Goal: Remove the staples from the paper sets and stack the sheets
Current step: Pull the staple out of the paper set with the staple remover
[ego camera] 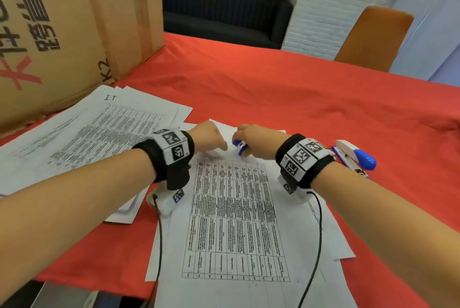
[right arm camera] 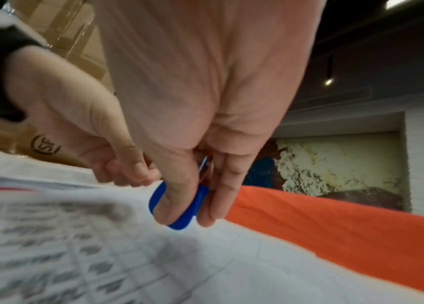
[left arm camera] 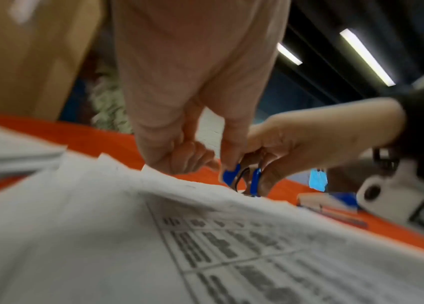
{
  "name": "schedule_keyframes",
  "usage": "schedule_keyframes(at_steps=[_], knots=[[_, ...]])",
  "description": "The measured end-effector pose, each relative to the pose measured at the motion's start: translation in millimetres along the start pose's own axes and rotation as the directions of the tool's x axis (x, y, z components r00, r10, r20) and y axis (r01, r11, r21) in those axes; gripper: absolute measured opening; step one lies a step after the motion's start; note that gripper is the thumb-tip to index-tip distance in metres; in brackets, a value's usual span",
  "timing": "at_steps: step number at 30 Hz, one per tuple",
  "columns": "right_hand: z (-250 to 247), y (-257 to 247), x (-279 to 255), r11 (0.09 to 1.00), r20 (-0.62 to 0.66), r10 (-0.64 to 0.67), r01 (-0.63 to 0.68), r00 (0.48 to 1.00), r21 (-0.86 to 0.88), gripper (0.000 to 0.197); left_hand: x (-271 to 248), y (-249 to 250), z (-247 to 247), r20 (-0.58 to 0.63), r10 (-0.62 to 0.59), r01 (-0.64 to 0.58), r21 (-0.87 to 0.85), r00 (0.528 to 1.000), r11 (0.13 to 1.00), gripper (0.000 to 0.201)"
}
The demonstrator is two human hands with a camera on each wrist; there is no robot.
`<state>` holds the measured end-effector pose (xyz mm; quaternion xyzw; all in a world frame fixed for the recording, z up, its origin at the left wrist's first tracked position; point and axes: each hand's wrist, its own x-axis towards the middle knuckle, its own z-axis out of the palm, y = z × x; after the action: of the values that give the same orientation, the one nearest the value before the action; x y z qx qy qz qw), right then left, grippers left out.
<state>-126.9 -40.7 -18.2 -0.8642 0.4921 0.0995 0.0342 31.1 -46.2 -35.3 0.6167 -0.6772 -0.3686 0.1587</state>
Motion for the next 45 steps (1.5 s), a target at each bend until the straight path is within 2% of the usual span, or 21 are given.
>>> schedule_keyframes(at_steps=[2, 5, 7, 10, 15, 19, 24, 27, 30, 34, 39, 41, 45], knots=[[3.9, -5.1, 3.1, 1.000, 0.020, -0.018, 0.018, 1.000, -0.003, 0.031, 2.4, 5.5, 2.4, 0.050, 0.008, -0.017, 0.174, 0.999, 0.985, 0.022], [4.3, -10.5, 7.4, 0.998, 0.052, -0.034, 0.037, 0.998, -0.053, 0.029, 5.0, 10.3, 5.6, 0.107, -0.012, -0.021, 0.300, 0.994, 0.954, 0.020], [5.6, -12.5, 8.6, 0.995, 0.068, -0.045, 0.051, 0.997, -0.089, 0.027, 8.4, 9.1, 9.2, 0.160, -0.044, -0.016, 0.355, 0.986, 0.935, 0.026], [6.6, -13.0, 10.0, 0.992, 0.071, -0.054, 0.061, 0.996, -0.106, 0.024, 11.7, 5.0, 12.5, 0.200, -0.056, -0.020, 0.358, 0.978, 0.933, 0.030], [9.7, -13.9, 11.3, 0.991, 0.079, -0.046, 0.056, 0.996, -0.125, 0.019, 12.1, 5.5, 14.4, 0.194, -0.023, -0.057, 0.398, 0.981, 0.915, 0.036], [9.5, -17.7, 9.8, 0.983, 0.095, -0.045, 0.061, 0.994, -0.171, 0.023, 11.6, 6.2, 16.5, 0.170, 0.013, -0.090, 0.454, 0.985, 0.886, 0.038], [11.2, -26.4, 7.3, 0.965, 0.106, -0.031, 0.058, 0.994, -0.255, 0.028, 12.3, 4.0, 17.1, 0.179, 0.009, -0.084, 0.413, 0.984, 0.907, 0.034], [11.0, -14.9, 9.2, 0.995, 0.093, -0.036, 0.044, 0.995, -0.087, 0.023, 12.2, 2.4, 17.3, 0.182, -0.012, -0.058, 0.372, 0.983, 0.926, 0.031], [10.7, 1.5, 11.5, 0.996, 0.072, -0.018, 0.012, 0.997, 0.085, 0.025, 10.2, 3.4, 17.4, 0.174, 0.015, -0.094, 0.451, 0.985, 0.887, 0.027], [13.8, 20.9, 10.7, 0.962, 0.069, 0.030, -0.048, 0.997, 0.270, 0.028, 9.5, 2.8, 19.3, 0.153, 0.047, -0.122, 0.525, 0.987, 0.842, 0.049], [19.3, 34.0, 10.3, 0.906, 0.058, 0.049, -0.068, 0.997, 0.418, 0.027, 11.7, 3.1, 18.9, 0.163, 0.056, -0.138, 0.555, 0.985, 0.820, 0.052], [22.2, 37.4, 10.2, 0.851, 0.064, 0.060, -0.085, 0.996, 0.518, 0.026, 12.1, 3.3, 19.4, 0.166, 0.051, -0.138, 0.564, 0.985, 0.814, 0.052], [28.8, 43.5, 10.2, 0.660, 0.082, 0.037, -0.086, 0.996, 0.746, 0.022, 11.2, 4.1, 20.0, 0.166, 0.060, -0.146, 0.578, 0.984, 0.803, 0.052]])
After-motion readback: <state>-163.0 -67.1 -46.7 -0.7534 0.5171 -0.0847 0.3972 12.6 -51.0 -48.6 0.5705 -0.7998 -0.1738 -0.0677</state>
